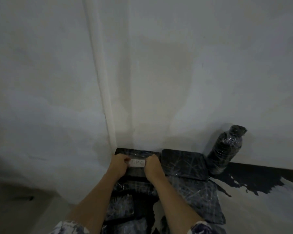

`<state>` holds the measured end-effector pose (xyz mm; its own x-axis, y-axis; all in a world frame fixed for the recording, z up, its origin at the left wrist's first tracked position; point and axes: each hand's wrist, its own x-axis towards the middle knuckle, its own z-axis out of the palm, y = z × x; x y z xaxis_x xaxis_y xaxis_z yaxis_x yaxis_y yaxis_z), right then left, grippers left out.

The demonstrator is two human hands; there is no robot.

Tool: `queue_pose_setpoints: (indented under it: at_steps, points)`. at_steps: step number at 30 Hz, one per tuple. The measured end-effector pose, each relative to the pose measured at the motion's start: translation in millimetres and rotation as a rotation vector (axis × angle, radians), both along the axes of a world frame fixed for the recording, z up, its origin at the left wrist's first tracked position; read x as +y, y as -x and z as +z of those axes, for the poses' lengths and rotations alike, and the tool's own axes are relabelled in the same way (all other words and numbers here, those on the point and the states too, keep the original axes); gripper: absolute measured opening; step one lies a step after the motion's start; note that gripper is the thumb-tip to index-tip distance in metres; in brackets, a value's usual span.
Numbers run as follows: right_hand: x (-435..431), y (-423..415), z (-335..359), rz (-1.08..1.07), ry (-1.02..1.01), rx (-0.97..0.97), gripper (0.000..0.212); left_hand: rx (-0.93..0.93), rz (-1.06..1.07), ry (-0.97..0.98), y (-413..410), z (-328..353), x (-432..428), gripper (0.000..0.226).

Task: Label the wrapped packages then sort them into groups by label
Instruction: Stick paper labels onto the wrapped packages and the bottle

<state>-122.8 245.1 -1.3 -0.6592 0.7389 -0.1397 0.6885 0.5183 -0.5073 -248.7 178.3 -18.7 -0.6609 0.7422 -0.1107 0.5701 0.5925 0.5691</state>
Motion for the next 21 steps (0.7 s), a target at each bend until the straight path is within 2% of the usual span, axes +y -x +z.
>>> queue_pose_setpoints:
  at_steps: [6, 8, 11, 13, 15, 19, 21]
  points:
    - [-3.9, 4.7, -11.7, -0.017, -0.127, -0.147, 0.027, 0.152, -0.079, 0.063, 3.8, -5.0, -1.6, 0.026]
    - [-7.3, 7.2, -12.1, -0.052, -0.161, -0.171, 0.026, 0.258, -0.086, 0.084, 2.6, -3.7, -6.2, 0.027]
    - [-10.6, 11.0, -12.8, -0.008, -0.253, -0.126, 0.022, 0.386, -0.192, -0.008, -2.2, -3.2, -7.9, 0.022]
    - [-14.1, 14.4, -15.2, 0.094, -0.196, -0.046, 0.029, 0.346, -0.311, -0.047, -9.0, -2.7, -7.1, 0.025]
    - [-17.7, 14.6, -16.4, 0.133, -0.052, -0.029, 0.034, 0.265, -0.397, 0.088, -15.5, -2.2, -6.3, 0.034]
    - [-13.2, 7.4, -13.9, 0.002, 0.045, 0.008, 0.027, 0.215, -0.424, 0.306, -14.5, -0.9, -1.9, 0.045]
    - [-10.0, 2.1, -11.1, -0.041, 0.039, -0.030, 0.033, 0.203, -0.396, 0.351, -14.2, 0.1, -1.7, 0.050]
